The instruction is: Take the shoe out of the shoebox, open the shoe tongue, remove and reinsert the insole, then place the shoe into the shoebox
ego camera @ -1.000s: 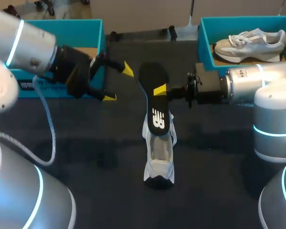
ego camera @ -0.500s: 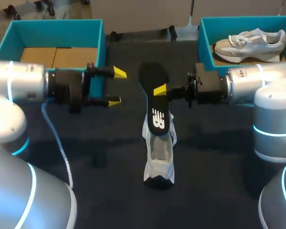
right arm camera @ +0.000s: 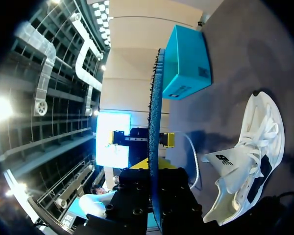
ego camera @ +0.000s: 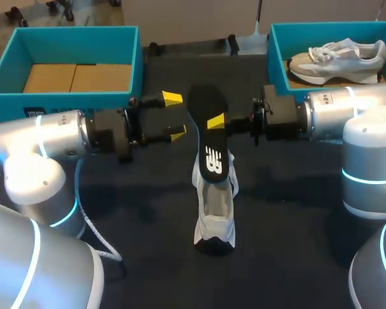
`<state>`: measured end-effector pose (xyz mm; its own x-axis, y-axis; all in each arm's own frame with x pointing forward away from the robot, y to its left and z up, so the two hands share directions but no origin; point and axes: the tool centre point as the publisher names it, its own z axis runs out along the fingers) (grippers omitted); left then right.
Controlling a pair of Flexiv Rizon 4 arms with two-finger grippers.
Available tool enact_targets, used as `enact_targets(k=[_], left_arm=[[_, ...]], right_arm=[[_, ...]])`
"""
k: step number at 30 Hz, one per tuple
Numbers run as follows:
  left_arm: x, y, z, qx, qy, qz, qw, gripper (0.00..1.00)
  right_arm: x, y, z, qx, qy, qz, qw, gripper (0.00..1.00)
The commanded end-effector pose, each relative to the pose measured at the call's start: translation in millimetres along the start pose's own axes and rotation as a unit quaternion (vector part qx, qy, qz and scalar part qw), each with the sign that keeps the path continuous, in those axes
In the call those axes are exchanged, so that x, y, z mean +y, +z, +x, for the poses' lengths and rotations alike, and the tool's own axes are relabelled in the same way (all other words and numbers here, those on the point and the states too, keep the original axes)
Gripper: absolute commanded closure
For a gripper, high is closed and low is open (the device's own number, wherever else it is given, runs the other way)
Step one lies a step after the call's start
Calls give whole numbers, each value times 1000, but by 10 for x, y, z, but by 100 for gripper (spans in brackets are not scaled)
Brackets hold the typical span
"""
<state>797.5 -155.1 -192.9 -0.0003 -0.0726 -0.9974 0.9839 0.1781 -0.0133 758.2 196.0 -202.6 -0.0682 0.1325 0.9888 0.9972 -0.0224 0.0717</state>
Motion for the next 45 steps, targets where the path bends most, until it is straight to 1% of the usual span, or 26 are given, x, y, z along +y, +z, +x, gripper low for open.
enact_targets(k=[1, 2, 3, 4, 5, 7, 16, 19, 24, 27, 28, 29, 32, 45], left_arm=[[67, 151, 62, -16, -3, -3, 1000, 13], [77, 180, 69, -16, -6, -2, 1000, 20], [86, 204, 75, -15, -8, -4, 1000, 23], [91, 227, 77, -15, -12, -3, 1000, 36], [91, 243, 76, -16, -13, -2, 1000, 40], [87, 269, 73, -15, -16, 2, 1000, 46], [99, 375, 110, -10, -20, 11, 1000, 53], [98, 405, 109, -10, -20, 13, 1000, 54], [45, 467, 91, -10, -15, 22, 1000, 56], [-16, 500, 94, -4, -6, 22, 1000, 60], [-19, 502, 95, -3, -5, 22, 1000, 62], [-19, 515, 101, -1, -3, 20, 1000, 67], [-20, 528, 110, 4, 1, 15, 1000, 71], [20, 546, 124, 10, 3, 10, 1000, 79]], right_arm=[[-5, 17, -2, -1, 0, -1, 1000, 100], [-5, 17, -2, -1, 0, -1, 1000, 100], [-5, 17, -2, -1, 0, -1, 1000, 100], [-5, 17, -2, -1, 0, -1, 1000, 100], [-5, 17, -2, -1, 0, -1, 1000, 100], [-5, 17, -2, -1, 0, -1, 1000, 100], [-5, 17, -2, -1, 0, -1, 1000, 100], [-5, 17, -2, -1, 0, -1, 1000, 100], [-5, 17, -2, -1, 0, -1, 1000, 100], [-5, 17, -2, -1, 0, -1, 1000, 100], [-5, 17, -2, -1, 0, -1, 1000, 100], [-5, 17, -2, -1, 0, -1, 1000, 100], [-5, 17, -2, -1, 0, -1, 1000, 100], [-5, 17, -2, -1, 0, -1, 1000, 100]])
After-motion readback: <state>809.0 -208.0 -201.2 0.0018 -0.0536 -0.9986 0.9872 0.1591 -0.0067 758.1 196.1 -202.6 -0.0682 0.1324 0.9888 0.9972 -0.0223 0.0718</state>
